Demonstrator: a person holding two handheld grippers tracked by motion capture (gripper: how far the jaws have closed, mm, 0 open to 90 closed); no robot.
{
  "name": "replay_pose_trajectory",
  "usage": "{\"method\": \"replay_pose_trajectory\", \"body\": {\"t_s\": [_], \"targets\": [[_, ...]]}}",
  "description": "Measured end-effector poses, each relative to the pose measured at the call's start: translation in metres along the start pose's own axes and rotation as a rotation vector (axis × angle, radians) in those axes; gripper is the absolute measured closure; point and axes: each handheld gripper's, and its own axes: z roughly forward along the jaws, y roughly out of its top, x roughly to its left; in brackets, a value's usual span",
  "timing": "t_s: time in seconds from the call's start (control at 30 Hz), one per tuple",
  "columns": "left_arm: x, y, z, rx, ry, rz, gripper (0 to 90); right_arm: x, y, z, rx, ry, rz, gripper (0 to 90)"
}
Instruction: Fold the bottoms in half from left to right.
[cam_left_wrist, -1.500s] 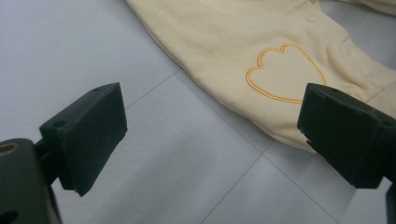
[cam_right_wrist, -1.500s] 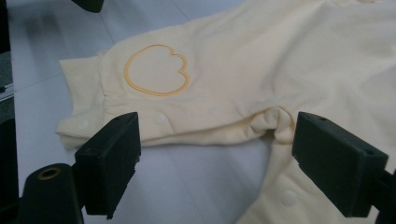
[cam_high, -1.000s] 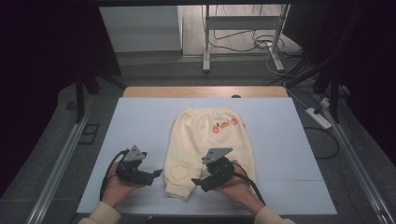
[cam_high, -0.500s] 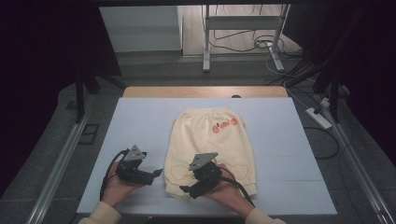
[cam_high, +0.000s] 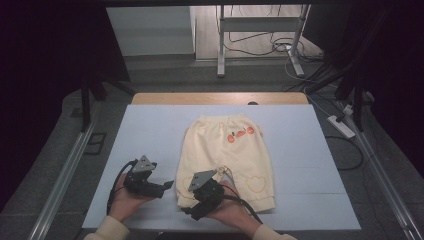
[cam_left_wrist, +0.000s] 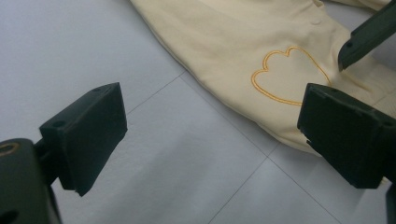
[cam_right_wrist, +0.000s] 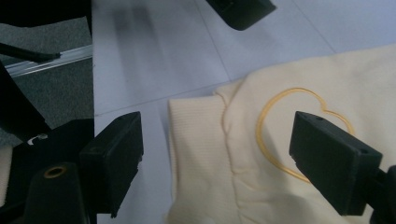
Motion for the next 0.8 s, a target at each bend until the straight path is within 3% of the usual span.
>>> {"method": "replay_pose_trajectory", "body": {"t_s": [0.57,0.8], "targets": [[0.001,-0.001,0.000,-0.001,0.001,-0.003,8.0,0.012,0.008,0.020,0.017,0.021,-0.046,22.2],[0.001,-0.001,0.000,-0.001,0.001,-0.003,8.0,0.014,0.006,0.027,0.043,-0.013,-0.071,27.9]]}}
